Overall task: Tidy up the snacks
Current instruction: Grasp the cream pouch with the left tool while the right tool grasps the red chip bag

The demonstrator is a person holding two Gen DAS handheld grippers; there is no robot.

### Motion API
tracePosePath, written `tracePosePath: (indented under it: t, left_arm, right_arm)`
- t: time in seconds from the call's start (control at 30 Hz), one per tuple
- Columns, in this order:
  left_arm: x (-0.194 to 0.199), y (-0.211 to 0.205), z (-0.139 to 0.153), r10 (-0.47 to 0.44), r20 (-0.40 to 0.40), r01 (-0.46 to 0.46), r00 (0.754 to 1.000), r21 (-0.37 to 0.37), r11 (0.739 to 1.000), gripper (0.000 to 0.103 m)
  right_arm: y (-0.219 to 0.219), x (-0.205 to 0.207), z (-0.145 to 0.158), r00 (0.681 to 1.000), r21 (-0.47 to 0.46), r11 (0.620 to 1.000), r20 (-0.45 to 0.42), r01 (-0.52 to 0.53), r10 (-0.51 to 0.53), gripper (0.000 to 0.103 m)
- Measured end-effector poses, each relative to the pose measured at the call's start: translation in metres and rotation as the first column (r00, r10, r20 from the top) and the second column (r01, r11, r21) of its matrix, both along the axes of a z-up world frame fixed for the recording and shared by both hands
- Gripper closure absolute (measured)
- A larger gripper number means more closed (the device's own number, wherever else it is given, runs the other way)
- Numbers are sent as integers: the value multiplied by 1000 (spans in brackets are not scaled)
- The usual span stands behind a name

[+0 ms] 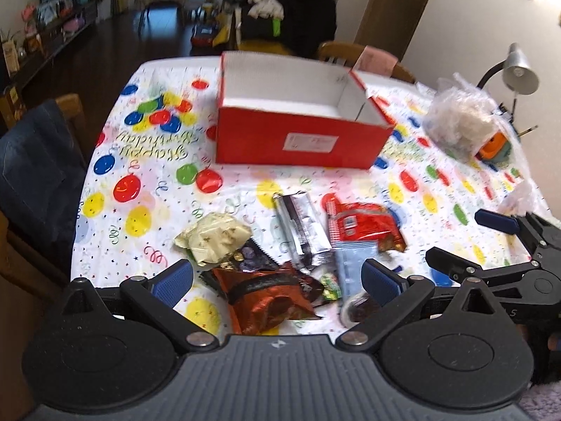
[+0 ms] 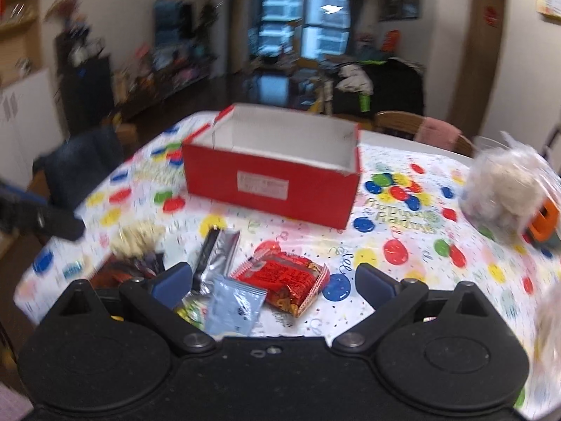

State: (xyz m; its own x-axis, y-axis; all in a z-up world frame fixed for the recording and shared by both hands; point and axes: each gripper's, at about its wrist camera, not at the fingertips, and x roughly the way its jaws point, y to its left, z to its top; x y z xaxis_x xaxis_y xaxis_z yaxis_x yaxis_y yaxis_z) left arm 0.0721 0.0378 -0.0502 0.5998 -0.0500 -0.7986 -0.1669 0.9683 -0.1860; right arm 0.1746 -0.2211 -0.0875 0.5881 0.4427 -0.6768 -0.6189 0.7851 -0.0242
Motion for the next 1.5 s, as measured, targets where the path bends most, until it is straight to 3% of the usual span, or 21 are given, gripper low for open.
tracePosePath:
  t: [0.13, 0.3, 0.53, 0.63, 0.87, 1.0, 1.13, 1.33, 1.5]
  left_arm:
    - [19, 21, -13, 35, -50, -36, 998, -22, 999, 1]
    - [45, 40, -25, 51, -91, -52, 995, -13, 999, 3]
    - [80, 60, -48, 21, -165, -23, 986, -10, 1000, 14]
    - [90, 71, -60, 10, -203, -21, 979, -54, 998, 14]
    - [108, 81, -87, -36, -284, 2, 958, -120, 993, 14]
    - [115, 92, -100, -29, -318, -22, 947, -156, 988, 14]
    - [120, 93, -111, -60, -341, -2, 938, -179, 984, 14]
    - [128, 90, -126, -73, -368, 10, 927, -172, 985, 14]
    - [135, 93, -132, -38, -367, -23, 929, -160, 987, 14]
  right_arm:
    - [10, 24, -14, 993, -59, 992, 2, -114, 114, 6]
    - [18, 62, -26, 984, -94, 979, -31, -179, 177, 9]
    - [24, 113, -53, 948, -162, 940, -163, -299, 274, 21]
    - [18, 123, -57, 909, -144, 910, -225, -388, 351, 20]
    - [28, 138, -68, 789, -144, 799, -337, -583, 514, 6]
    - [42, 148, -80, 734, -179, 734, -383, -655, 561, 6]
    - [52, 155, -87, 692, -158, 704, -420, -693, 587, 8]
    - [58, 157, -97, 668, -139, 693, -450, -707, 592, 14]
    - [56, 162, -99, 687, -104, 730, -449, -676, 572, 21]
